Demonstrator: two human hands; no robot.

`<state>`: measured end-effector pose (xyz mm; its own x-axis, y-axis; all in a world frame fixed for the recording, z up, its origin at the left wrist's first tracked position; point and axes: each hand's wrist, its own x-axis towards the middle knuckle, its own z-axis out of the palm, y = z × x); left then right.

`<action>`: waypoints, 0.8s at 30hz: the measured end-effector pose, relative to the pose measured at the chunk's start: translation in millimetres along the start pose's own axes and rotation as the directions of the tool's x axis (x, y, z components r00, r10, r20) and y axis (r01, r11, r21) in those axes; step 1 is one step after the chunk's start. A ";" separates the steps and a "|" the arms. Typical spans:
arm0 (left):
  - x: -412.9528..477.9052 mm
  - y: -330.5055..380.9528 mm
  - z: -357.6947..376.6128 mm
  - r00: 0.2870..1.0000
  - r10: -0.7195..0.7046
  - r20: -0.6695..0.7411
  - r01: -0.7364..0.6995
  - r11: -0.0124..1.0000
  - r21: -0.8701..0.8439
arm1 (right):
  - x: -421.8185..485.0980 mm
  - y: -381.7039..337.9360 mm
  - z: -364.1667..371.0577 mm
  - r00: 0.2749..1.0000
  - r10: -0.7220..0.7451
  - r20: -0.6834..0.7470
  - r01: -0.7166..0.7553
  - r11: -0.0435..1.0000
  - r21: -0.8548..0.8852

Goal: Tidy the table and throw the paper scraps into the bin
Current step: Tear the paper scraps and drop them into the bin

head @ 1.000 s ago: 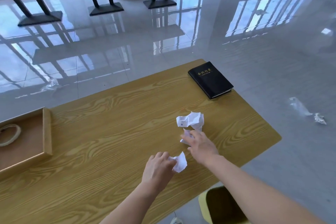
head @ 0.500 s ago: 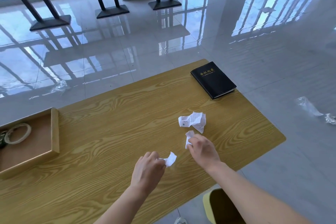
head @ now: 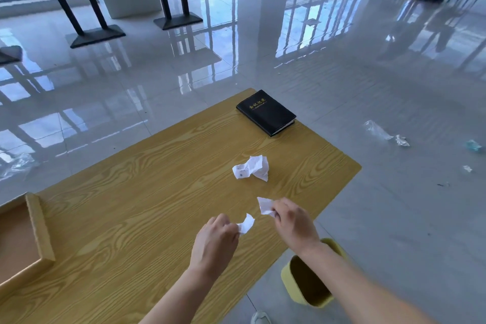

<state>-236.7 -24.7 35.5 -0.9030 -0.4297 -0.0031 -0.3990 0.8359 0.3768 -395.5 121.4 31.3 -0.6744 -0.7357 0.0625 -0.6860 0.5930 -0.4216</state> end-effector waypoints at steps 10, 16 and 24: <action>-6.2 53.1 14.0 0.980 0.196 0.027 -0.195 0.980 -0.027 | -79.2 37.2 -23.0 0.977 0.185 -0.108 -0.194 0.977 -0.083; 3.9 117.1 40.6 0.960 0.274 0.062 -0.273 0.961 -0.034 | -116.0 101.6 -36.9 0.943 0.320 -0.090 -0.324 0.946 -0.031; 13.2 203.7 112.3 0.951 0.270 0.148 -0.270 0.963 -0.022 | -142.5 208.0 -38.8 0.911 0.410 -0.027 -0.411 0.911 -0.020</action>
<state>-347.8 178.3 8.2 -0.9905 -0.1324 -0.0384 -0.1369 0.9132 0.3838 -452.7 362.4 -30.2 -0.9038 -0.4182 -0.0913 -0.3534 0.8493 -0.3921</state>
